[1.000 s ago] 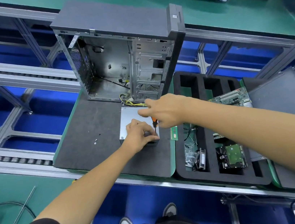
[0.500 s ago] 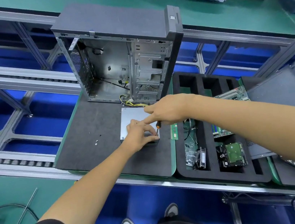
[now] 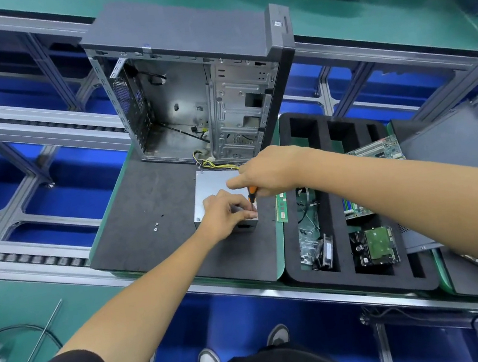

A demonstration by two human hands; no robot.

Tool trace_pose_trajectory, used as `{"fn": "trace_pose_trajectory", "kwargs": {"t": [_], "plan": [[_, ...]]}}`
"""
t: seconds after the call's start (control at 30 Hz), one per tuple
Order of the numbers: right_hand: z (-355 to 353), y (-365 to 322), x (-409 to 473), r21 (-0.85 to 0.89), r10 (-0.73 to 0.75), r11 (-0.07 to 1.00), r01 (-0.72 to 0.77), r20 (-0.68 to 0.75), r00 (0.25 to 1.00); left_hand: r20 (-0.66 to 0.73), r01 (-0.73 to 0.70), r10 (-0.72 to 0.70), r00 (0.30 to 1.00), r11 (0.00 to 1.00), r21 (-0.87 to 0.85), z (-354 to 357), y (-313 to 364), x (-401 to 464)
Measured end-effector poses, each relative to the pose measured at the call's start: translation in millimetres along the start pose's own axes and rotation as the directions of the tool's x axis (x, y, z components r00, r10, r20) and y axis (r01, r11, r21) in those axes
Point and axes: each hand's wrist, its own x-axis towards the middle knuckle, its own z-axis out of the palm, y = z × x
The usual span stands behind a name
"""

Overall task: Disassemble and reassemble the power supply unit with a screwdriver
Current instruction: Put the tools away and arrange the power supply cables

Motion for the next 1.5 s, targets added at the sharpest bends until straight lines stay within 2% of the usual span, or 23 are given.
{"fn": "trace_pose_trajectory", "kwargs": {"t": [0.1, 0.17, 0.27, 0.33, 0.4, 0.5, 0.6, 0.7, 0.77, 0.87, 1.0, 1.1, 1.17, 1.33, 1.43, 1.5], "plan": [[2, 1, 1, -0.096, -0.060, 0.994, 0.058, -0.021, 0.998, 0.053, -0.022, 0.021, 0.998, 1.000, 0.021, -2, 1, 0], [5, -3, 1, -0.177, -0.009, 0.984, 0.000, -0.048, 0.999, 0.103, -0.029, 0.025, 0.994, 0.999, 0.038, -4, 7, 0], [7, -7, 0, -0.219, 0.095, 0.970, -0.100, -0.035, 0.995, 0.098, 0.058, -0.042, 0.994, 0.983, -0.176, -1, 15, 3], [8, -6, 0, -0.160, 0.101, 0.981, -0.105, -0.029, 0.994, 0.065, 0.075, -0.061, 0.996, 0.969, -0.236, 1, 18, 3], [4, -1, -2, -0.094, 0.040, 0.995, -0.041, -0.018, 0.999, 0.054, 0.043, -0.032, 0.998, 0.974, -0.221, 2, 17, 3], [-2, 5, -4, -0.153, -0.100, 0.983, 0.099, -0.001, 0.995, 0.130, 0.030, -0.004, 0.991, 0.979, -0.204, -6, 17, 3], [1, 8, -2, -0.197, -0.054, 0.979, 0.049, -0.018, 0.998, 0.203, 0.015, 0.027, 0.979, 0.979, -0.201, -17, 27, 5], [4, 5, 1, -0.249, 0.019, 0.968, -0.020, -0.009, 1.000, 0.077, -0.054, 0.069, 0.995, 0.982, -0.182, -21, 38, 8], [5, 5, -1, -0.234, 0.032, 0.972, -0.034, -0.013, 0.999, 0.040, -0.072, 0.081, 0.996, 0.979, -0.189, -18, 39, 10], [5, 10, -5, -0.153, -0.041, 0.988, 0.029, -0.076, 0.996, 0.092, -0.033, 0.051, 0.994, 0.982, -0.187, -21, 38, 11], [-1, 12, -6, -0.223, -0.171, 0.961, 0.165, -0.009, 0.985, 0.230, -0.094, 0.129, 0.965, 0.983, -0.156, -31, 37, 11], [1, 9, -3, -0.255, -0.122, 0.961, 0.109, -0.036, 0.992, 0.133, -0.071, 0.094, 0.987, 0.984, -0.166, -30, 40, 13], [3, 5, -2, -0.293, -0.078, 0.954, 0.058, -0.056, 0.995, 0.077, -0.109, 0.120, 0.990, 0.984, -0.141, -27, 44, 14], [8, 10, -9, -0.183, -0.101, 0.980, 0.078, -0.118, 0.988, 0.197, -0.070, 0.098, 0.976, 0.987, -0.145, -35, 43, 15], [8, 11, -10, -0.208, -0.181, 0.966, 0.152, -0.127, 0.975, 0.277, -0.082, 0.111, 0.955, 0.990, -0.114, -42, 46, 14], [11, 8, -6, -0.215, -0.156, 0.968, 0.129, -0.116, 0.981, 0.299, -0.035, 0.086, 0.950, 0.984, -0.173, -41, 52, 13]]}}
